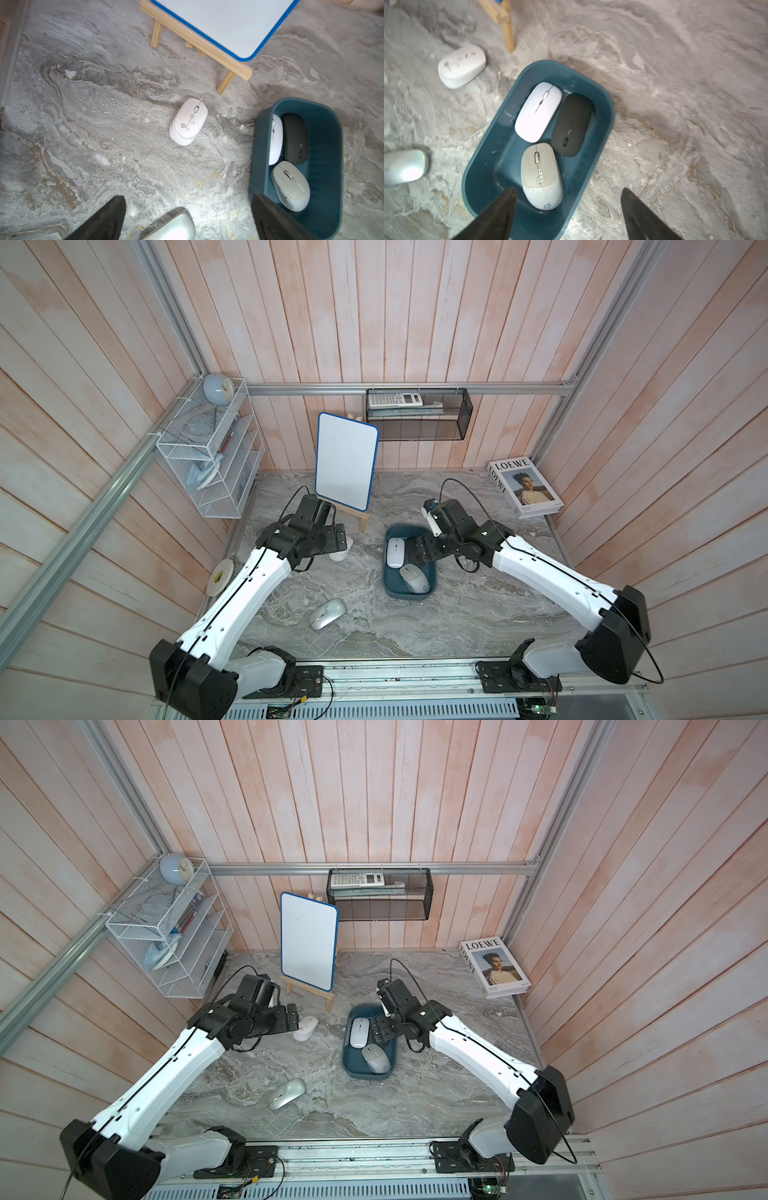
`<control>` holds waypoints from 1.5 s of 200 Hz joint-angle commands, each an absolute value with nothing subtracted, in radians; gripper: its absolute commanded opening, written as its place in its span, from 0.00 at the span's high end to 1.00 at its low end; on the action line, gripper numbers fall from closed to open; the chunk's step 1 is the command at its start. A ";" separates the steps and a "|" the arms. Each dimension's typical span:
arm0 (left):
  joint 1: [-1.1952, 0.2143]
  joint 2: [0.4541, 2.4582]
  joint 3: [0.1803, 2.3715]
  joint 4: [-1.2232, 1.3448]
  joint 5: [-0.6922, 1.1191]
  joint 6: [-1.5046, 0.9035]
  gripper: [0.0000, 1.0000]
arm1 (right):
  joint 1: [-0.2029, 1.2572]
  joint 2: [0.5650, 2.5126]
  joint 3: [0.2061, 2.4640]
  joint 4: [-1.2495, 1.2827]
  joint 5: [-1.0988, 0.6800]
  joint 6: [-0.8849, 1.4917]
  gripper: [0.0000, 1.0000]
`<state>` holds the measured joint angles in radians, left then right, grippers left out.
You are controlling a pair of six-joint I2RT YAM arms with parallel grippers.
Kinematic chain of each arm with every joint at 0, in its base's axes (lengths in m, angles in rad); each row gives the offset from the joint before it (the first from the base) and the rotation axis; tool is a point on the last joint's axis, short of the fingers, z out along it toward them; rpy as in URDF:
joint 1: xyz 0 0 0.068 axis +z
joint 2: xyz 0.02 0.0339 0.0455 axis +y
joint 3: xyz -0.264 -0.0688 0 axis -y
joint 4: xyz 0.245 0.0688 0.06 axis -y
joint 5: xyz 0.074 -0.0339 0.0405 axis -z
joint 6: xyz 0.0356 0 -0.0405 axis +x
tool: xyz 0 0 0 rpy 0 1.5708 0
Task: Put the mouse in the storage box
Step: Place the mouse in the storage box, then pick up the mouse from the center of the board.
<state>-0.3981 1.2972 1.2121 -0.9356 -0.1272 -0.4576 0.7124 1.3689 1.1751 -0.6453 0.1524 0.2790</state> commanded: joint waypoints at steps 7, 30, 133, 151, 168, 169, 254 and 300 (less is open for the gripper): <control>-0.382 1.465 1.253 -0.848 -0.042 -0.395 0.00 | 0.688 1.232 1.054 -0.530 0.217 0.357 0.12; -0.382 1.589 1.263 -0.794 -0.042 -0.351 0.00 | 0.640 1.152 1.026 -0.529 0.246 0.359 0.08; -0.324 1.889 1.357 -0.828 -0.021 -0.110 0.00 | 0.586 1.129 1.009 -0.567 0.214 0.352 0.08; -0.313 1.910 1.373 -0.833 -0.027 -0.099 0.00 | 0.587 1.133 1.014 -0.569 0.209 0.350 0.07; -0.304 1.943 1.402 -0.857 -0.015 -0.080 0.01 | 0.586 1.132 1.013 -0.571 0.206 0.348 0.07; -0.304 1.945 1.404 -0.859 -0.014 -0.079 0.00 | 0.586 1.133 1.013 -0.571 0.206 0.348 0.07; -0.296 2.058 1.467 -0.864 0.028 -0.058 0.07 | 0.585 1.157 1.020 -0.572 0.198 0.358 0.07; -0.296 2.069 1.444 -0.851 0.019 -0.083 0.24 | 0.585 1.163 1.014 -0.569 0.194 0.365 0.07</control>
